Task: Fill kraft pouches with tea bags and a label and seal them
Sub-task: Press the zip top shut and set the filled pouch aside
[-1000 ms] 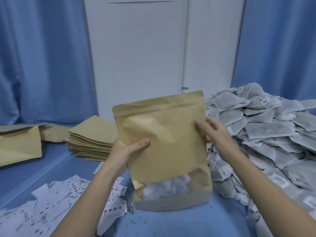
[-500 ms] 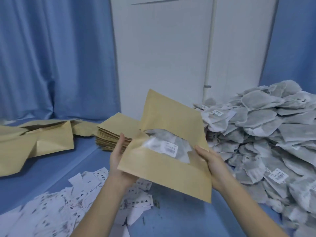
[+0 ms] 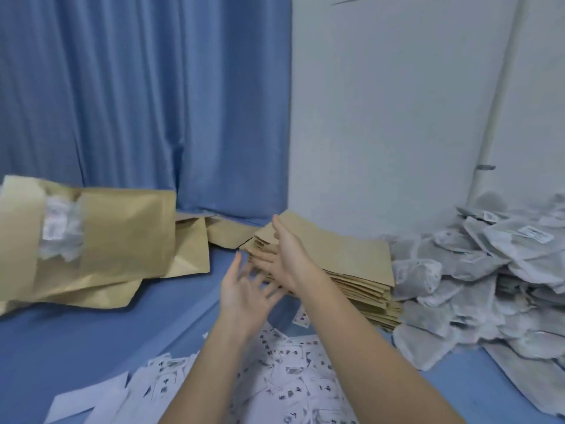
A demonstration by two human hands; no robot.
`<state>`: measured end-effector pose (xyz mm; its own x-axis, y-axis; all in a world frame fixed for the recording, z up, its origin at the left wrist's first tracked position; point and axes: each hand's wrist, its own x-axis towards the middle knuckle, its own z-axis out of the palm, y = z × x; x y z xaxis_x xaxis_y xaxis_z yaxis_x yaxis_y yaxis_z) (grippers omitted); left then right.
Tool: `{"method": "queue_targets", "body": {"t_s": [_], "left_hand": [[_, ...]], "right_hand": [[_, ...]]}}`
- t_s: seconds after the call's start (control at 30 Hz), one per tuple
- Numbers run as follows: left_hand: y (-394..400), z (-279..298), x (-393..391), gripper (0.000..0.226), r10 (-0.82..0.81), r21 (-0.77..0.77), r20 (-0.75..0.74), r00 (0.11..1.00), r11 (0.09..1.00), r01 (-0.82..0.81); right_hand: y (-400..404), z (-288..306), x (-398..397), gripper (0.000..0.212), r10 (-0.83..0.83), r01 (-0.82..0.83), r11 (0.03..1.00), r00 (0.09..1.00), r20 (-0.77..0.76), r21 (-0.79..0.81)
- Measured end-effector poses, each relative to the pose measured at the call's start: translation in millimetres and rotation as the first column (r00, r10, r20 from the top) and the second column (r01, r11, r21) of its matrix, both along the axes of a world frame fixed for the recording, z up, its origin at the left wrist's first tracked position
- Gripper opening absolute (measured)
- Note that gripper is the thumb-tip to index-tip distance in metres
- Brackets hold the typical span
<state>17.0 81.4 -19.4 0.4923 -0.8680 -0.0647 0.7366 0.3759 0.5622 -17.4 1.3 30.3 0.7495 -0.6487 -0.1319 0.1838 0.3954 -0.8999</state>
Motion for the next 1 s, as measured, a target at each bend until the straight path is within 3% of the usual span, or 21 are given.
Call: {"method": "queue_targets", "body": {"t_s": [0.13, 0.2, 0.23, 0.3, 0.33, 0.37, 0.47, 0.5, 0.57, 0.63, 0.7, 0.73, 0.8, 0.9, 0.97, 1.0], "left_hand": [[-27.9, -7.7, -0.9, 0.058, -0.044, 0.057, -0.041, 0.998, 0.997, 0.046], [-40.6, -11.6, -0.9, 0.065, -0.040, 0.091, -0.065, 0.997, 0.995, 0.046], [-45.6, -13.6, -0.5, 0.069, -0.032, 0.109, -0.069, 0.997, 0.993, 0.040], [-53.7, -18.4, 1.0, 0.073, -0.020, 0.146, -0.072, 0.997, 0.989, 0.030], [-57.0, -20.4, 1.8, 0.073, -0.019, 0.158, -0.076, 0.997, 0.987, 0.031], [-59.5, -22.7, 3.4, 0.074, -0.021, 0.168, -0.075, 0.997, 0.985, 0.033], [-62.9, -27.2, 4.0, 0.073, -0.014, 0.209, -0.058, 0.998, 0.978, 0.025], [-64.2, -29.3, 2.8, 0.071, -0.005, 0.227, -0.045, 0.999, 0.974, 0.015], [-65.6, -31.0, -3.6, 0.062, -0.001, 0.275, -0.008, 1.000, 0.961, 0.003], [-65.7, -29.3, -14.2, 0.049, -0.021, 0.304, 0.042, 0.999, 0.953, 0.007], [-64.1, -23.9, -28.3, 0.049, -0.072, 0.315, 0.102, 0.992, 0.948, 0.036], [-62.5, -19.9, -35.6, 0.052, -0.091, 0.309, 0.130, 0.987, 0.950, 0.047], [-59.5, -13.2, -46.1, 0.049, -0.057, 0.266, 0.179, 0.982, 0.964, 0.007], [-52.4, 0.8, -62.3, 0.027, 0.083, 0.206, 0.244, 0.966, 0.969, -0.135], [-43.4, 11.8, -72.9, 0.021, 0.168, 0.178, 0.314, 0.935, 0.956, -0.232], [-37.8, 17.2, -78.3, 0.023, 0.189, 0.152, 0.377, 0.907, 0.953, -0.262]], "right_hand": [[-35.9, -29.5, -6.7, 0.034, -0.146, 0.128, 0.980, 0.982, -0.120, -0.150], [-54.3, -40.8, -9.5, 0.035, -0.299, 0.192, 0.896, 0.928, -0.223, -0.401], [-66.1, -46.5, -11.3, 0.040, -0.427, 0.179, 0.767, 0.860, -0.281, -0.617], [-90.6, -59.1, -19.4, 0.054, -0.678, -0.081, 0.363, 0.660, -0.324, -0.928], [-102.0, -67.3, -25.4, 0.061, -0.741, -0.253, 0.221, 0.584, -0.331, -0.942], [-112.1, -74.8, -32.4, 0.070, -0.768, -0.399, 0.162, 0.524, -0.369, -0.902], [-129.6, -90.1, -52.1, 0.087, -0.762, -0.533, 0.279, 0.383, -0.522, -0.799], [-129.3, -91.0, -57.8, 0.085, -0.777, -0.549, 0.269, 0.361, -0.515, -0.791], [-123.2, -91.0, -67.3, 0.066, -0.844, -0.573, 0.080, 0.397, -0.362, -0.816], [-110.1, -92.0, -78.7, 0.039, -0.846, -0.502, -0.250, 0.529, -0.065, -0.828], [-94.3, -100.6, -89.6, 0.031, -0.763, -0.306, -0.452, 0.620, 0.185, -0.838], [-84.5, -104.5, -93.4, 0.033, -0.716, -0.215, -0.509, 0.643, 0.271, -0.834], [-64.5, -109.8, -98.5, 0.036, -0.651, -0.113, -0.549, 0.678, 0.340, -0.828], [-38.5, -101.4, -108.4, 0.040, -0.666, -0.059, -0.486, 0.671, 0.326, -0.872], [-23.1, -87.4, -116.9, 0.044, -0.657, -0.040, -0.334, 0.726, 0.203, -0.942], [-17.1, -78.6, -121.9, 0.047, -0.619, -0.048, -0.210, 0.780, 0.095, -0.977]]}}
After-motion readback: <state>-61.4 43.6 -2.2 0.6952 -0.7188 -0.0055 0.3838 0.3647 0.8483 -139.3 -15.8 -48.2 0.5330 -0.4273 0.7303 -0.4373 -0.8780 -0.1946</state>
